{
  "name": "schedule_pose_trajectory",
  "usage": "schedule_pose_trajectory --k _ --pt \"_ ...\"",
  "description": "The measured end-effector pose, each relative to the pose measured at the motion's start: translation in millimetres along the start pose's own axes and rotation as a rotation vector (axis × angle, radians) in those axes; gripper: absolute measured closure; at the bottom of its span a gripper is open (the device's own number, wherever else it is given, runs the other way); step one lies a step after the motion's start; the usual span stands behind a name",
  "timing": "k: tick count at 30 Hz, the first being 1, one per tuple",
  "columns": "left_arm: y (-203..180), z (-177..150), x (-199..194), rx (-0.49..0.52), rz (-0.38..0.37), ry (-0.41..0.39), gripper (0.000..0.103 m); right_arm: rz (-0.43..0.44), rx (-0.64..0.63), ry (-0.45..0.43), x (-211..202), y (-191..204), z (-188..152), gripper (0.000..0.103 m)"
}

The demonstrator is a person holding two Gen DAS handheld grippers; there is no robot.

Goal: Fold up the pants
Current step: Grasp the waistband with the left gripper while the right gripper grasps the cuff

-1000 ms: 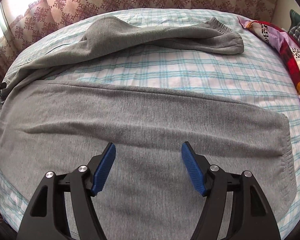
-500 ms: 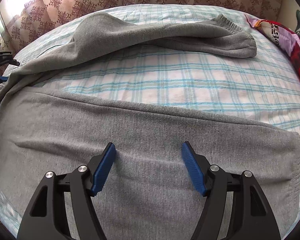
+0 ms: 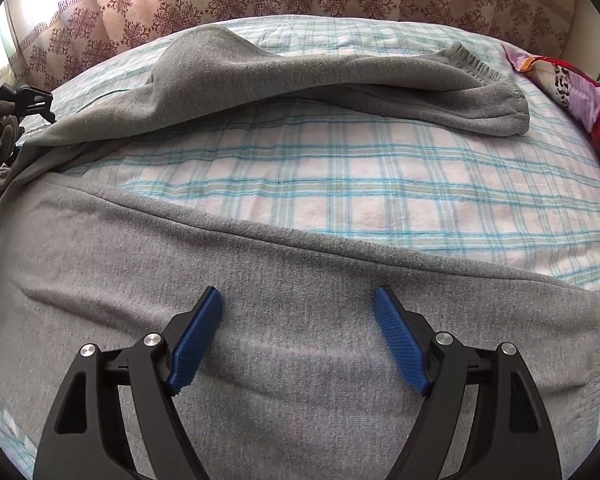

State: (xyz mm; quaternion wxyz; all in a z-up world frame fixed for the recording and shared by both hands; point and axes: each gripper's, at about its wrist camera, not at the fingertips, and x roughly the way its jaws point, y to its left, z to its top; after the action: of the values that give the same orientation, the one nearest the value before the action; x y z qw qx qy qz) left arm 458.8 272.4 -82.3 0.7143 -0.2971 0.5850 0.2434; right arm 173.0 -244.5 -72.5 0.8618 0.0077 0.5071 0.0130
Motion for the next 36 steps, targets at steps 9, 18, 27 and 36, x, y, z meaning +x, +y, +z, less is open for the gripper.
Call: schedule_pose_trajectory --k 9,18,27,36 --pt "-23.3 -28.4 -7.3 0.112 0.152 -0.161 0.065 -0.008 0.072 -0.065 -18.5 -34.2 22.7 0.026" --pt "23.5 -45.7 -52.6 0.111 -0.065 -0.164 0.094 -0.118 0.146 -0.258 -19.8 -115.3 138.1 0.026" --pt "34.6 -50.9 -100.5 0.112 -0.182 -0.239 0.094 -0.163 0.191 -0.168 64.3 -187.3 237.8 0.026" --pt "46.5 -48.9 -138.3 0.089 -0.254 -0.316 0.094 -0.162 0.215 -0.153 69.5 -196.8 238.8 0.092"
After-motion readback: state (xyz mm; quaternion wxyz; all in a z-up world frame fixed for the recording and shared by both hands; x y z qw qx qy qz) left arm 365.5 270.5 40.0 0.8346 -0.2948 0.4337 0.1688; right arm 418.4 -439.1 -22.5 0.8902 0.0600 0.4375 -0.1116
